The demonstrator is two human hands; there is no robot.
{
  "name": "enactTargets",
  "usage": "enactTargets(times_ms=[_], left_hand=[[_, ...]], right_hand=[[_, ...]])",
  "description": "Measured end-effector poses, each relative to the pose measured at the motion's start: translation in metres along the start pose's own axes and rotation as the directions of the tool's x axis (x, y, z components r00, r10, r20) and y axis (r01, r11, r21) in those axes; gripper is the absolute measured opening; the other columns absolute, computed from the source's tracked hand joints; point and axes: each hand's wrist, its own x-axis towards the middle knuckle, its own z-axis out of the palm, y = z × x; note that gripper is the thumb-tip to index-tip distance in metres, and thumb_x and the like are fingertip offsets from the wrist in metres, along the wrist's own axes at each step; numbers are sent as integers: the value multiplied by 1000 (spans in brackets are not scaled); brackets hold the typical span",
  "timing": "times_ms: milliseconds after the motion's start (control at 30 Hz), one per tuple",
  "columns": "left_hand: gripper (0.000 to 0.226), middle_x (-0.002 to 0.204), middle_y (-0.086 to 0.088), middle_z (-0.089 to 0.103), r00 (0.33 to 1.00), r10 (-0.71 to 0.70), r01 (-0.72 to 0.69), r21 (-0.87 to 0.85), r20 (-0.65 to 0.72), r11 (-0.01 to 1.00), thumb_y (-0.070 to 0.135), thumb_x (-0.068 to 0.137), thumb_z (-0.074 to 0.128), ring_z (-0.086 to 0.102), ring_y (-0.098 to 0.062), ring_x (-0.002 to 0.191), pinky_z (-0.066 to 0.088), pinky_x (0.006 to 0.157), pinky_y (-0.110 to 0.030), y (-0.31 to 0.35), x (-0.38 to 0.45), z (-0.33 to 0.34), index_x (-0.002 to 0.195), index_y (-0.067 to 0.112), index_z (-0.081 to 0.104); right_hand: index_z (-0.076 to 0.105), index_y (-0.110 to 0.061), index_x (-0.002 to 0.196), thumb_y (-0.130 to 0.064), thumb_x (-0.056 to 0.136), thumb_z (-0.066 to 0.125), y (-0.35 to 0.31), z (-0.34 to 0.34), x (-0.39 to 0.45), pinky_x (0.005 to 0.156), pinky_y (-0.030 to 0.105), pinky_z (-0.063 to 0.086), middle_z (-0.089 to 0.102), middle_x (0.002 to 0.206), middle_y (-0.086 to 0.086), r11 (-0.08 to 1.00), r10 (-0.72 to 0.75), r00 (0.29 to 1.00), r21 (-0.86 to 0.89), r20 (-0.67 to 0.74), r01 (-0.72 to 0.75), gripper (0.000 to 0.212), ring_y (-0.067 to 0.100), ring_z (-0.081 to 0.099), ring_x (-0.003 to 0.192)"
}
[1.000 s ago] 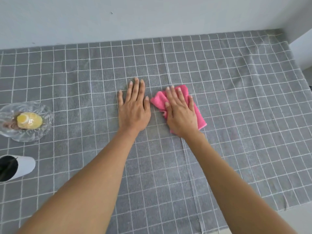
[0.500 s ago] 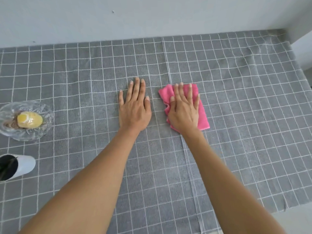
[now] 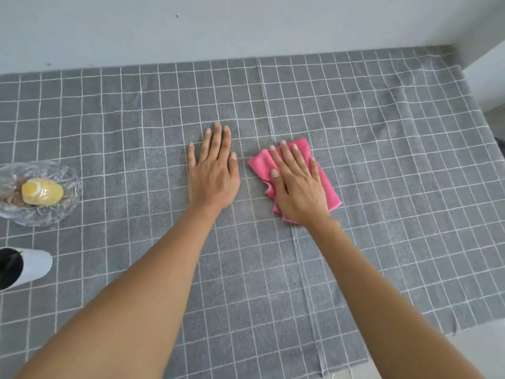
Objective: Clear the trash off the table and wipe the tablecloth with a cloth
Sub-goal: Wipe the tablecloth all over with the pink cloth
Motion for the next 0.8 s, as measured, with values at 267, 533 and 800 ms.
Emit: enactTargets(times_ms=[267, 533, 800], left_hand=[[53, 161, 3, -7, 996, 29, -24, -60, 84, 998, 33, 103, 14, -10, -12, 147, -11, 117, -42, -4, 0, -8, 153, 19, -2], [56, 159, 7, -9, 998, -22, 22, -3, 66, 1000, 40, 99, 6, -14, -9, 146, -14, 117, -40, -81, -86, -28, 152, 21, -2], [56, 158, 8, -3, 996, -79, 79, 18, 38, 997, 39, 99, 9, -5, -8, 146, -6, 119, -43, -102, -117, -31, 152, 23, 3]], right_hand=[[4, -30, 154, -39, 103, 12, 75, -23, -9, 119, 46, -7, -2, 162, -4, 861, 509, 855, 86, -100, -502, 52, 15, -9, 148], [4, -23, 154, -35, 103, 16, -38, 15, -19, 116, 49, -11, -5, 162, -1, 699, 709, 691, 278, -144, -659, 54, 17, -10, 148], [7, -27, 154, -34, 104, 18, -106, 41, -55, 119, 43, -10, -1, 161, -6, 996, -80, 991, 40, 105, 76, 51, 13, -9, 148]])
